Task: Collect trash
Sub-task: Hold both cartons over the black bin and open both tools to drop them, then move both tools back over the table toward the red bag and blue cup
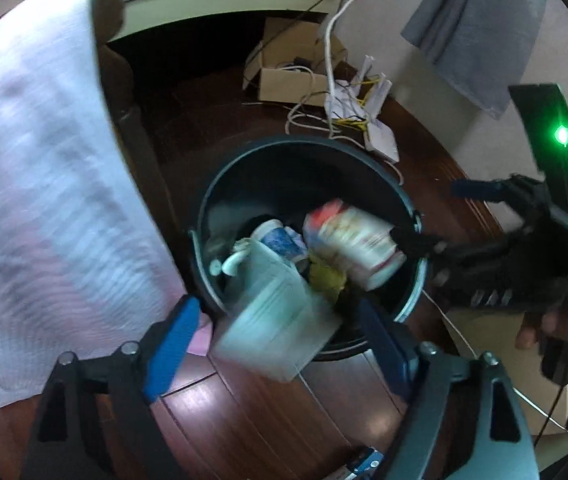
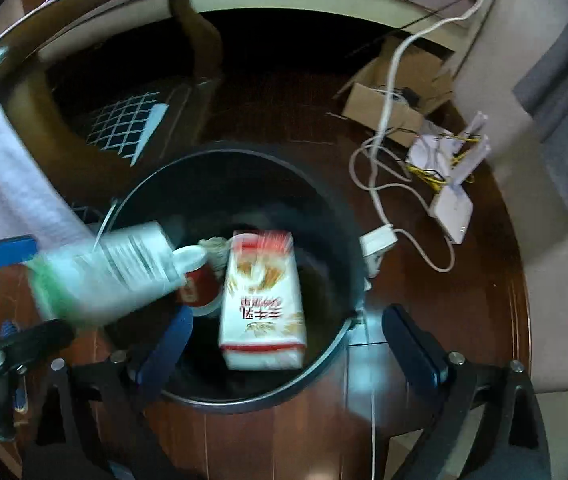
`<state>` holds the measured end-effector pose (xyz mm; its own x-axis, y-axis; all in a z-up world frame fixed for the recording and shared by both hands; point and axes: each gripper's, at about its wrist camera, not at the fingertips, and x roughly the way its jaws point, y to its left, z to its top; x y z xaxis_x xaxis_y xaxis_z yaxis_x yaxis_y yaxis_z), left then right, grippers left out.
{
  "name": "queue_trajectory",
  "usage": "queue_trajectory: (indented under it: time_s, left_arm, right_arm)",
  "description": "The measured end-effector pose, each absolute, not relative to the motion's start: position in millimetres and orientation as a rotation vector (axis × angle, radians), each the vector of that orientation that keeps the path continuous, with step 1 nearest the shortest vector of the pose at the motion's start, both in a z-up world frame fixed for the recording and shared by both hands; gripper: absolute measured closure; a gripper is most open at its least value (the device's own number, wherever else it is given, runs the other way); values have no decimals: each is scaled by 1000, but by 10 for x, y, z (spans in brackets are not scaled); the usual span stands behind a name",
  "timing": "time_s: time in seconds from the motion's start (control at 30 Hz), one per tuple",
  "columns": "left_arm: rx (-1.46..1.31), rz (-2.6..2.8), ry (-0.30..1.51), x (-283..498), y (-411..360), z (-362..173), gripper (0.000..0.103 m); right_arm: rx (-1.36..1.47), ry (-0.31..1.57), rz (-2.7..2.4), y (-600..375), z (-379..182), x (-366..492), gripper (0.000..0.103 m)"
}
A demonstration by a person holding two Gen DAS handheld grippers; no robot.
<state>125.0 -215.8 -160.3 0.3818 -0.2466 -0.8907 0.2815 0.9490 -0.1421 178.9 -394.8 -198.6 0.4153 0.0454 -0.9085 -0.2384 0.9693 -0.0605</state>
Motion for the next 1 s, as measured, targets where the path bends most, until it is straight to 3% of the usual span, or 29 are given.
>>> queue_trajectory:
  time_s: [0.2, 0.47, 1.0]
  left_arm:
    - [31, -302, 1114, 1138, -2037, -1530, 19]
    - [48, -273, 1057, 1035, -1914, -1305, 5]
    - [23, -212, 897, 812, -1356, -525, 4]
  right_arm:
    - [-158, 1100, 94, -4184, -1760, 1828, 1]
    - [-182, 1042, 92, -4061, -1388, 1706, 0]
    - [-246, 953, 194, -3395, -916, 1509, 0]
